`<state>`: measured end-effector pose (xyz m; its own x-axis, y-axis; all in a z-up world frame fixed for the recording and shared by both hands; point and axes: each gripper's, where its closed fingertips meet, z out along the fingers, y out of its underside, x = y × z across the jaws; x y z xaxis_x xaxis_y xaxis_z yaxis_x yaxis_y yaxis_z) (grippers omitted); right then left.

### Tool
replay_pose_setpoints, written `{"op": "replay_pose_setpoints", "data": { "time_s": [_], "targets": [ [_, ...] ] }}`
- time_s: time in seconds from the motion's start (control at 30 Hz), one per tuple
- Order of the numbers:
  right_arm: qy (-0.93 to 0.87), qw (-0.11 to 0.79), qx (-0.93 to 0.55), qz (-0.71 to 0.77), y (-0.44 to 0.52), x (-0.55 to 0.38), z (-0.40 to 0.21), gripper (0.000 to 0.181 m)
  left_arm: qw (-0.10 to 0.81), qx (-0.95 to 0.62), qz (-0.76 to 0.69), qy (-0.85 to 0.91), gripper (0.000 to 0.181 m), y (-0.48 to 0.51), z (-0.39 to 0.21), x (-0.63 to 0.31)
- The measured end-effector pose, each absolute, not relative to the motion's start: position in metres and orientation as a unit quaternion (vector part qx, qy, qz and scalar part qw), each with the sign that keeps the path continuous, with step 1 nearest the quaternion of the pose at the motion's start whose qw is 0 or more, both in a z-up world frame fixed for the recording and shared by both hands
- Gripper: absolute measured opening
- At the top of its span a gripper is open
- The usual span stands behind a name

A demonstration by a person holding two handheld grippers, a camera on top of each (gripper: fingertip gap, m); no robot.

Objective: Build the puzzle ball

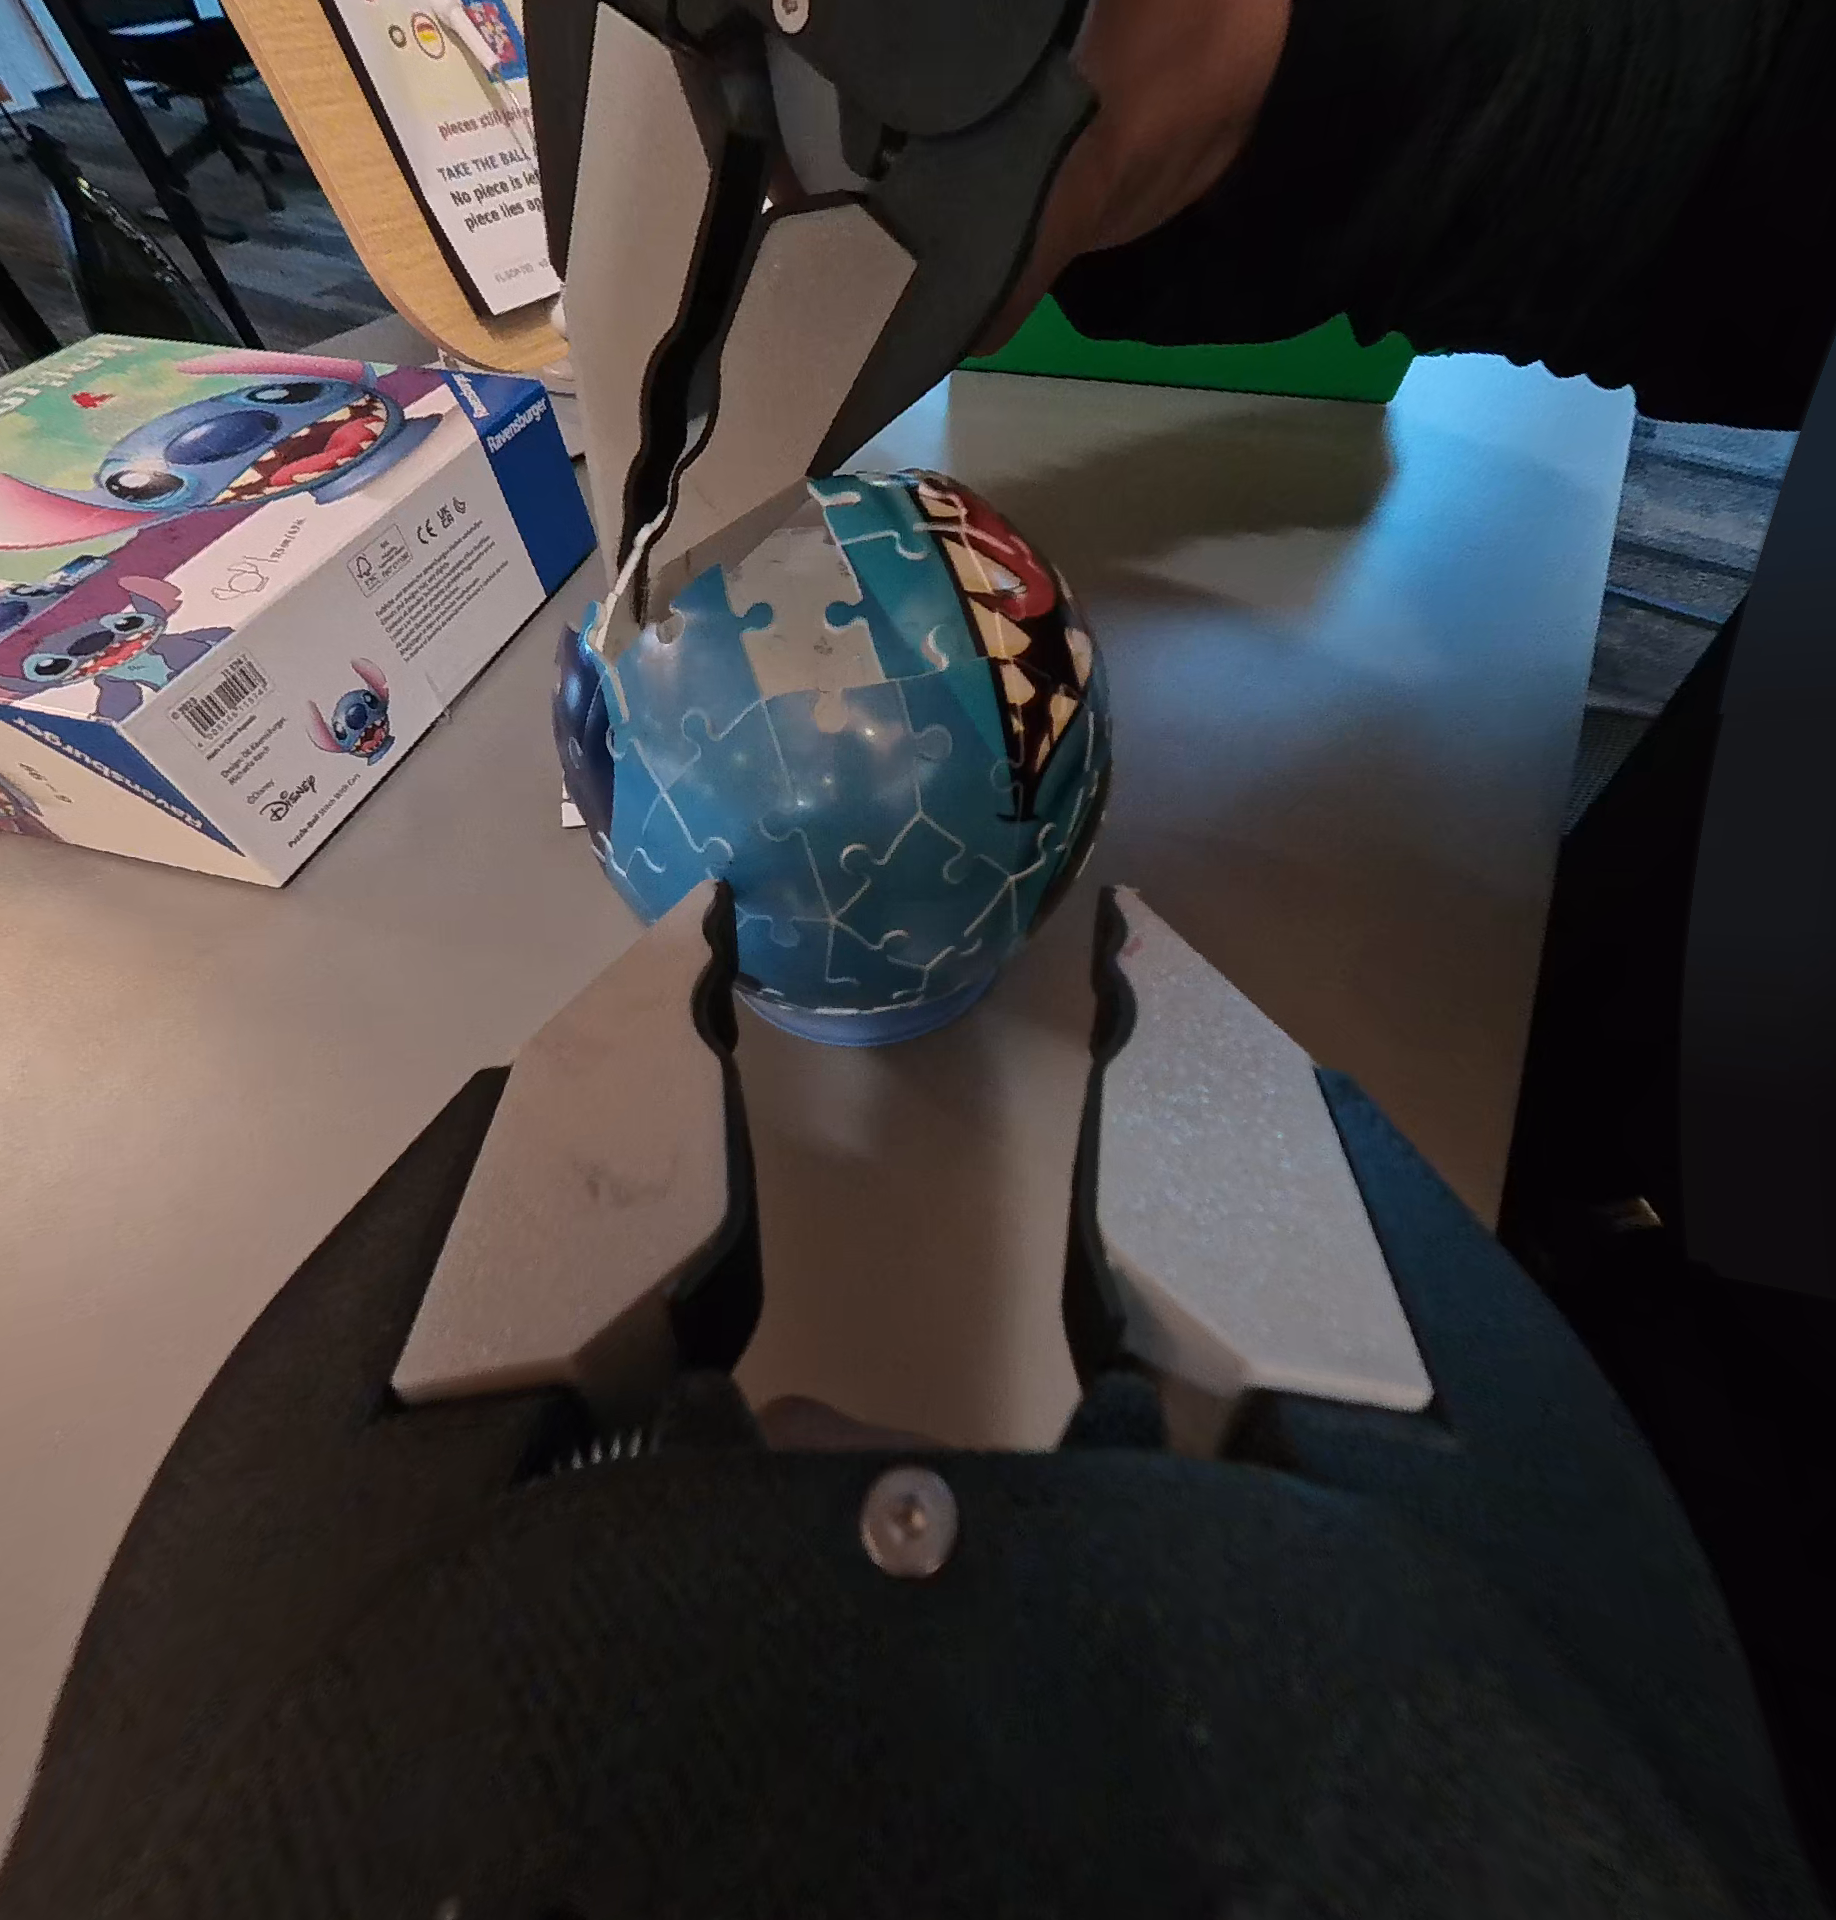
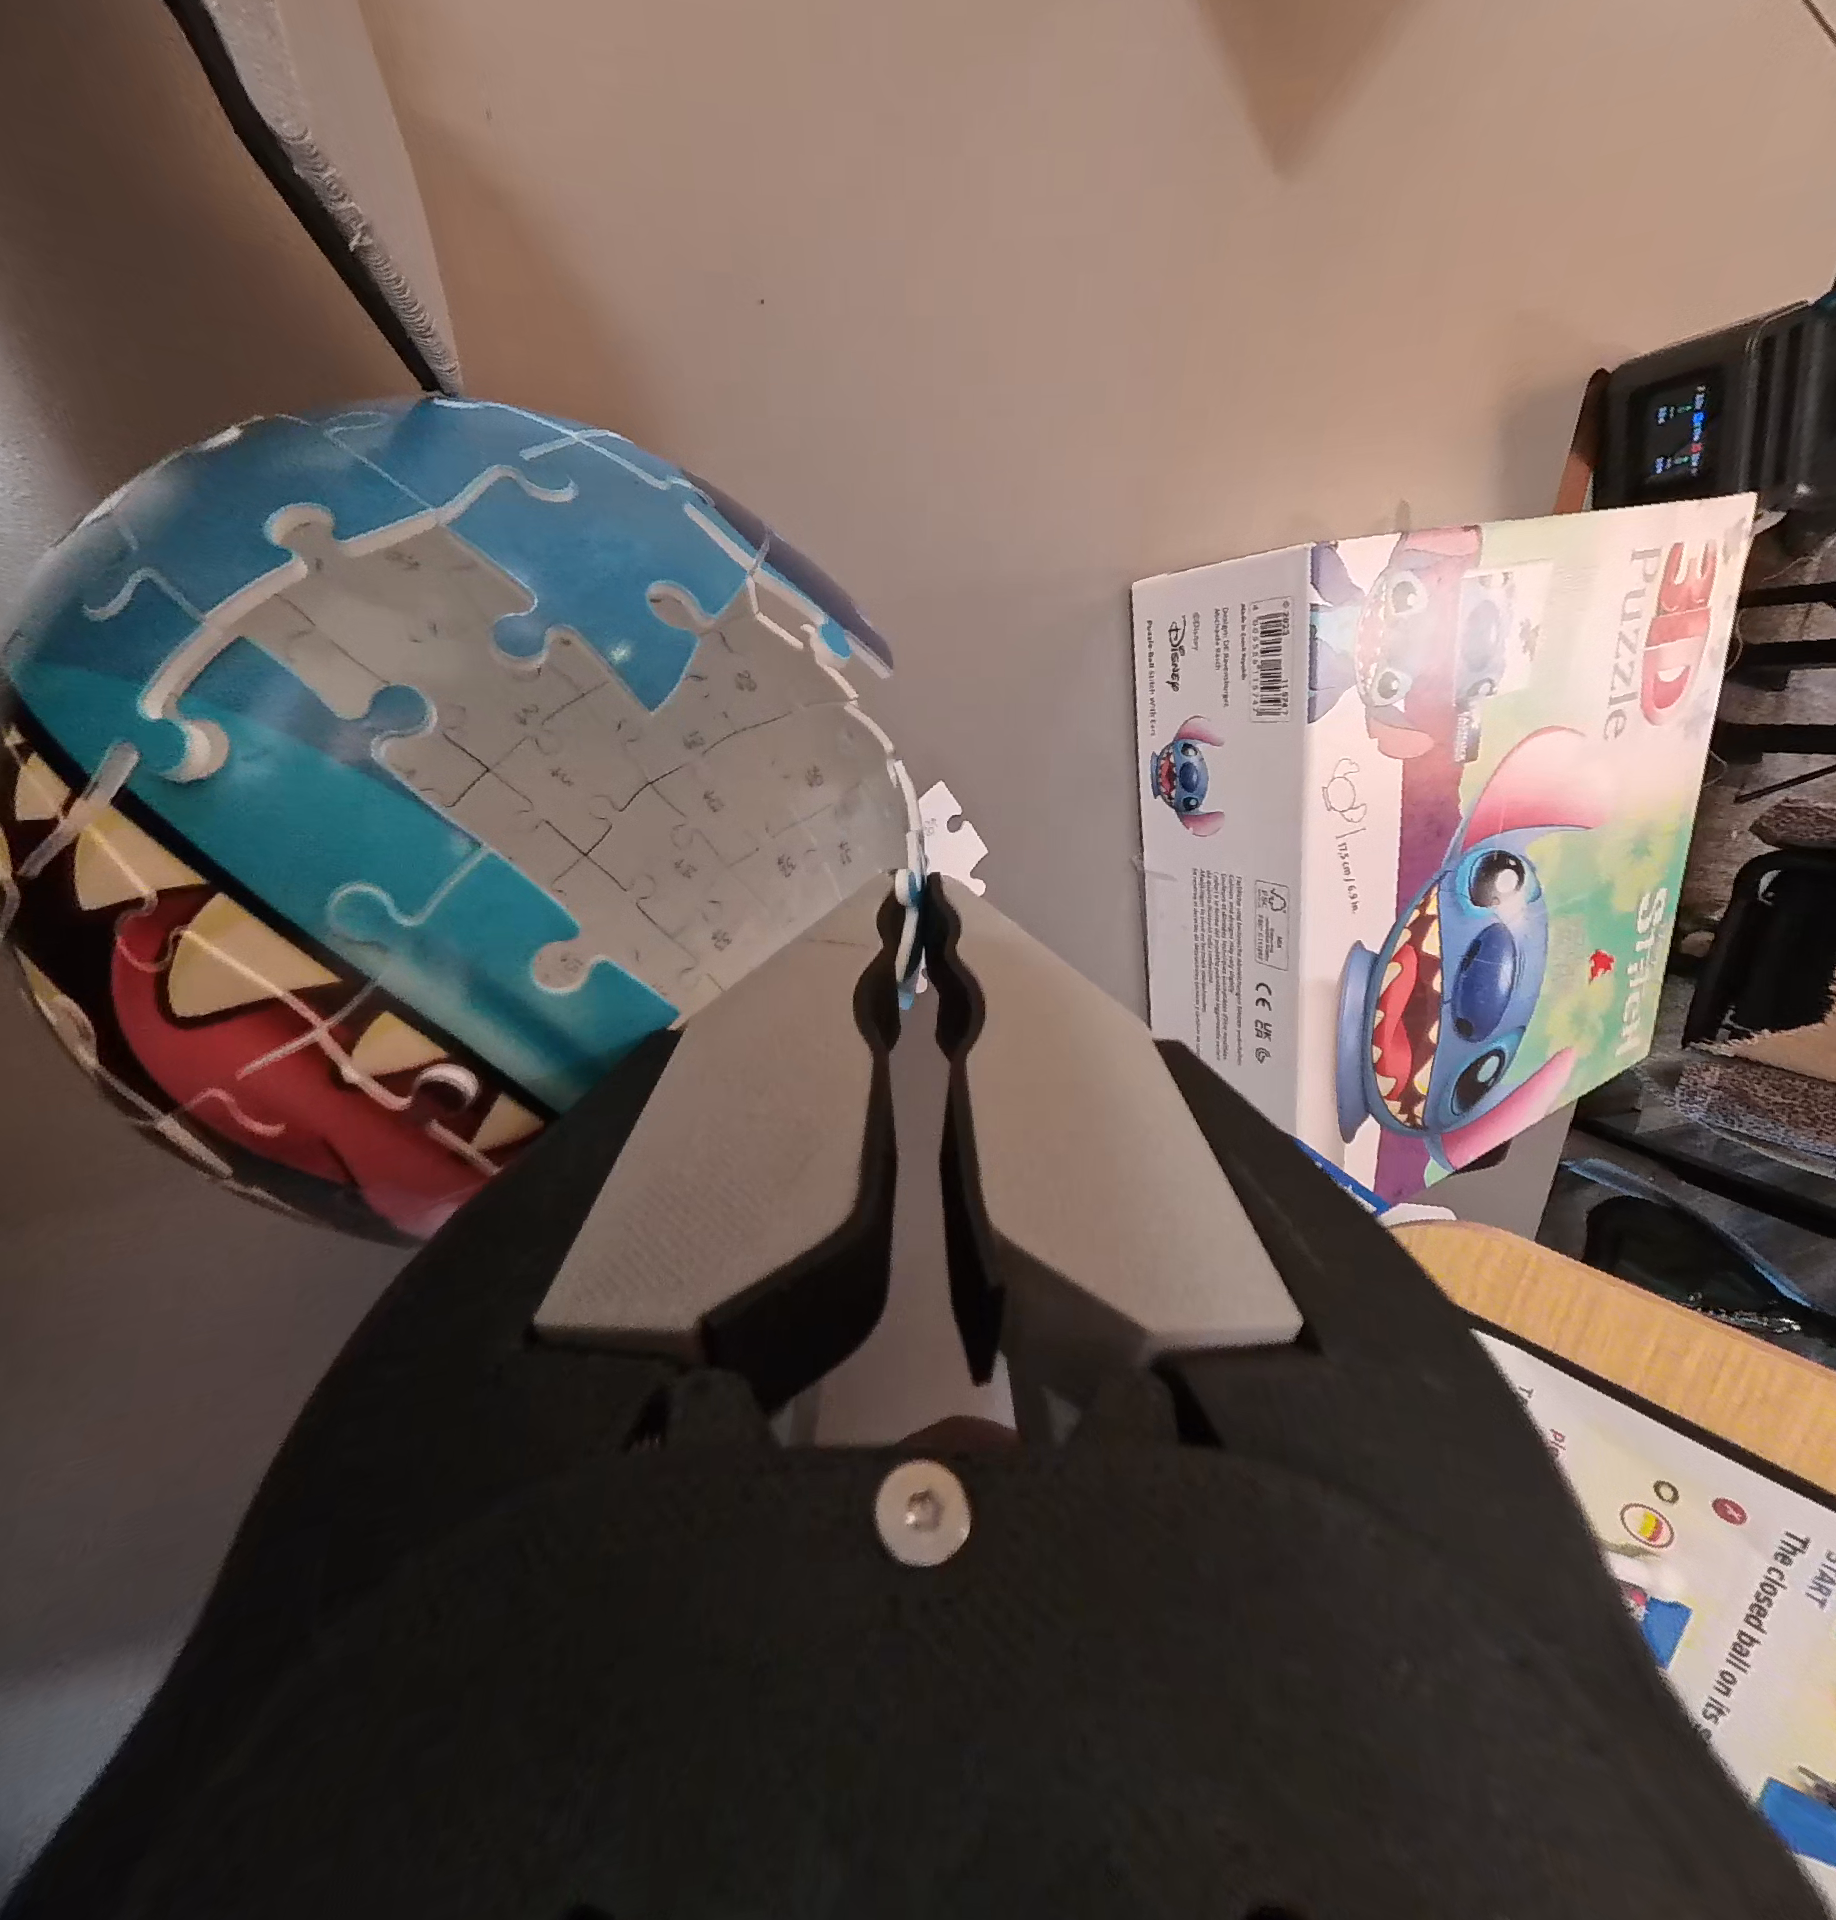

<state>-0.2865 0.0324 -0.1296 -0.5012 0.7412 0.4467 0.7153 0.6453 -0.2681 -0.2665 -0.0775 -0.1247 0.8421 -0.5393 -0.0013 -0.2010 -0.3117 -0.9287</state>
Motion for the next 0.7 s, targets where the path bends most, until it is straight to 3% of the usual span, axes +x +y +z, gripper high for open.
{"op": "replay_pose_setpoints", "data": {
  "time_s": [0.7],
  "targets": [
    [-0.861, 0.276, -0.427, 0.024, 0.0319, -0.2858, -0.1281, 0.0, 0.539, -0.794, -0.155, 0.234, 0.067, -0.0774, -0.1244, -0.2657]
  ]
}}
